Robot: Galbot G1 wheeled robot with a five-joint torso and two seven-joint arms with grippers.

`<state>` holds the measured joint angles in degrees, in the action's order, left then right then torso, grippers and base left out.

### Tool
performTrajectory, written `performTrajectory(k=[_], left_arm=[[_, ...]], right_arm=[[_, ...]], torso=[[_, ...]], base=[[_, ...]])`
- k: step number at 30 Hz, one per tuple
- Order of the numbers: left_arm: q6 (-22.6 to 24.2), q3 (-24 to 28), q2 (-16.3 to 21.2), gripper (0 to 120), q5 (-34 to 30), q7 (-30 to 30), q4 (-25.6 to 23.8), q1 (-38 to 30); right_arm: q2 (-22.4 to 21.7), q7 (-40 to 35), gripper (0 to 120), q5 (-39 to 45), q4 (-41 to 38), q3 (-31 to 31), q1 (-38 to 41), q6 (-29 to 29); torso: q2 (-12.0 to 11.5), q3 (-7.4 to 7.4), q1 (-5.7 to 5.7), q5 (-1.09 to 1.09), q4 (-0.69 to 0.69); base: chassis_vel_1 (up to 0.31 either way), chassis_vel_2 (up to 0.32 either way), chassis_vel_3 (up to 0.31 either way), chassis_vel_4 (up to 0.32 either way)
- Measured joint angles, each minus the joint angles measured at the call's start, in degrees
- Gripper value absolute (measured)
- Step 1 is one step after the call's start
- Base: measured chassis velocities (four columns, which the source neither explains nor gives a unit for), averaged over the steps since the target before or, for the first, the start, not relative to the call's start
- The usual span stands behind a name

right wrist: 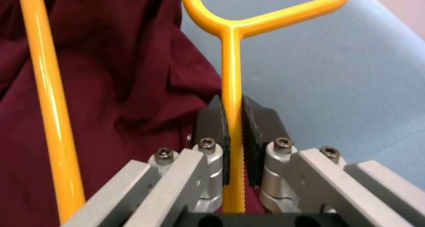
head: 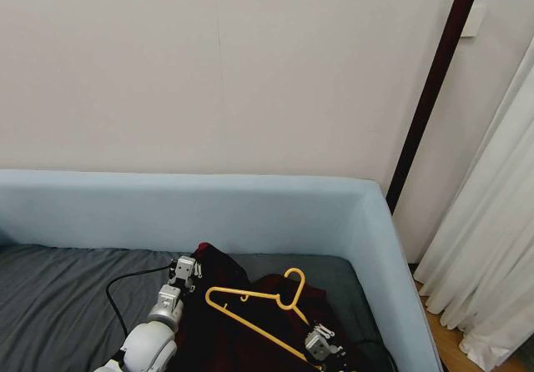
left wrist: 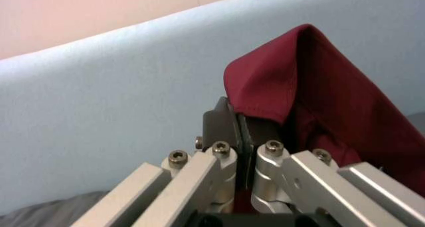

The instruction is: Pick up the clothes from the sofa and hang them on the clothes hanger.

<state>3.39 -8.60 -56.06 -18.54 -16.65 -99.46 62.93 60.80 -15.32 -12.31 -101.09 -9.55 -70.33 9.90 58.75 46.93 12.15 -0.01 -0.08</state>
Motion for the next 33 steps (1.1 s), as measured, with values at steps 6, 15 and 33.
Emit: performTrajectory(k=[6,15,33], left_arm=[[0.0,-0.4,0.0,0,0.2,0.0,-2.2,1.5],[0.3,0.5,-0.1,0,0.5,0.0,-4.3,2.0],[0.5,5.8,-2.1,0,2.3,-0.3,-6.9,3.6]], right_arm=[[3.2,-4.0,5,-1.0,2.9,-2.6,3.4,3.7],[3.3,-5.6,5,-3.2,7.1,-2.2,6.0,4.2],[3.1,-11.3,5,-7.0,7.8,-2.2,8.4,8.0]], torso=[[0.0,0.0,0.0,0.01,0.0],[0.0,0.01,0.0,0.01,-0.01],[0.0,0.01,0.0,0.01,-0.01]], base=[[0.0,0.0,0.0,0.0],[0.0,0.0,0.0,0.0],[0.0,0.0,0.0,0.0]])
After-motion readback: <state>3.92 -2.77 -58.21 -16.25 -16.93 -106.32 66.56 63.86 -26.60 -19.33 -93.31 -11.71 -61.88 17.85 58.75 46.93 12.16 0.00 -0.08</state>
